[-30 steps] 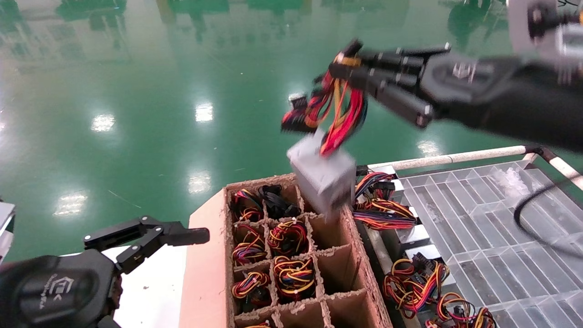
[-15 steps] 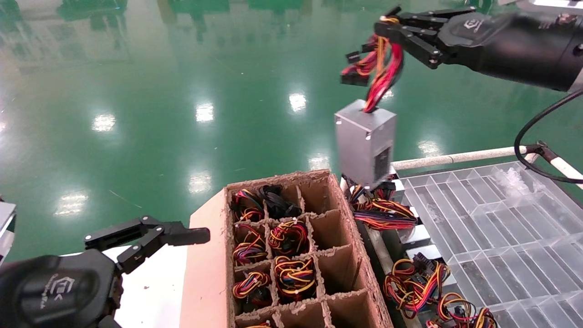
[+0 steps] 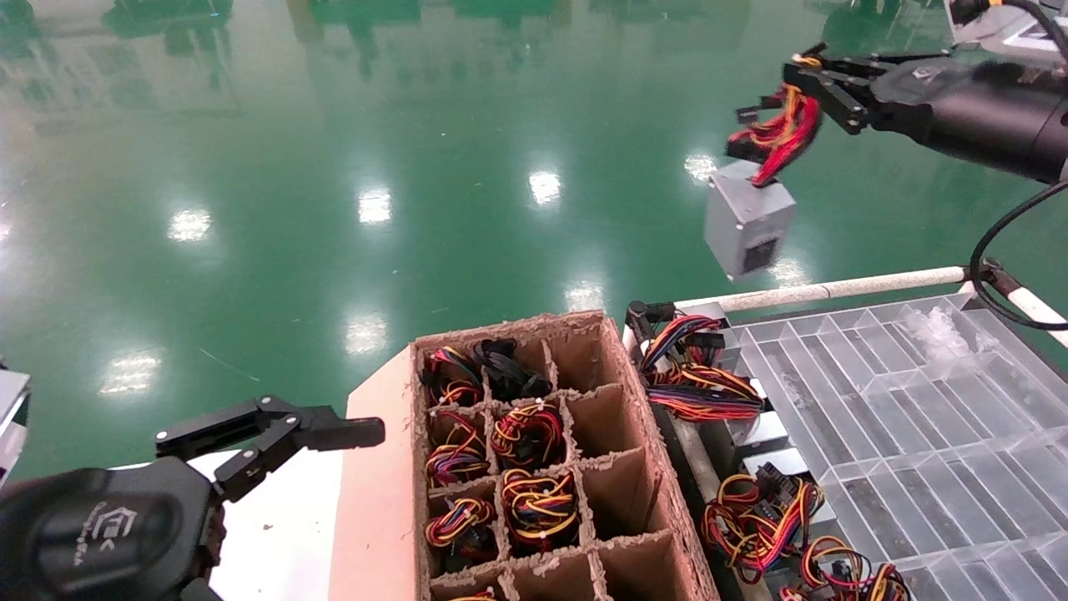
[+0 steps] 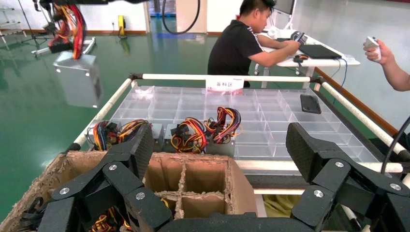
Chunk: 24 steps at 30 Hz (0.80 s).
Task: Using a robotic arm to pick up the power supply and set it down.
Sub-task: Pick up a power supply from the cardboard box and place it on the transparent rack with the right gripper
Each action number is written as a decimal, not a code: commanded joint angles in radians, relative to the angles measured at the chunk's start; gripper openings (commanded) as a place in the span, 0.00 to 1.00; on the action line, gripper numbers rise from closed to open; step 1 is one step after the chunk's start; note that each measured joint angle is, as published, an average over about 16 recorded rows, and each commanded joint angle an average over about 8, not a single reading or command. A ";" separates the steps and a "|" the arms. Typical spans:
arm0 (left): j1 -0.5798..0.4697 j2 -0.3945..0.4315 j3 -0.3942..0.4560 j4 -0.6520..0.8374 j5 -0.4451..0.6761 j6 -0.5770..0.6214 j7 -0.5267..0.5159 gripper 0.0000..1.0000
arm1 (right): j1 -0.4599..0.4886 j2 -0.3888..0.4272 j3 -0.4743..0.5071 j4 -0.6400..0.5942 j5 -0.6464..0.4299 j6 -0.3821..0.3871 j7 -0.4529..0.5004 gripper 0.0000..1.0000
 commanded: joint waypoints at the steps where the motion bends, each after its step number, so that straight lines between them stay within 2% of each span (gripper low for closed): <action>1: 0.000 0.000 0.000 0.000 0.000 0.000 0.000 1.00 | 0.003 -0.005 0.000 -0.032 -0.004 0.042 -0.013 0.00; 5: 0.000 0.000 0.000 0.000 0.000 0.000 0.000 1.00 | -0.012 -0.018 0.002 -0.069 -0.002 0.105 -0.022 0.00; 9: 0.000 0.000 0.000 0.000 0.000 0.000 0.000 1.00 | -0.035 -0.027 0.007 -0.093 0.004 0.136 -0.028 0.00; 24: 0.000 0.000 0.000 0.000 0.000 0.000 0.000 1.00 | -0.107 -0.060 0.013 -0.122 0.013 0.156 -0.024 0.00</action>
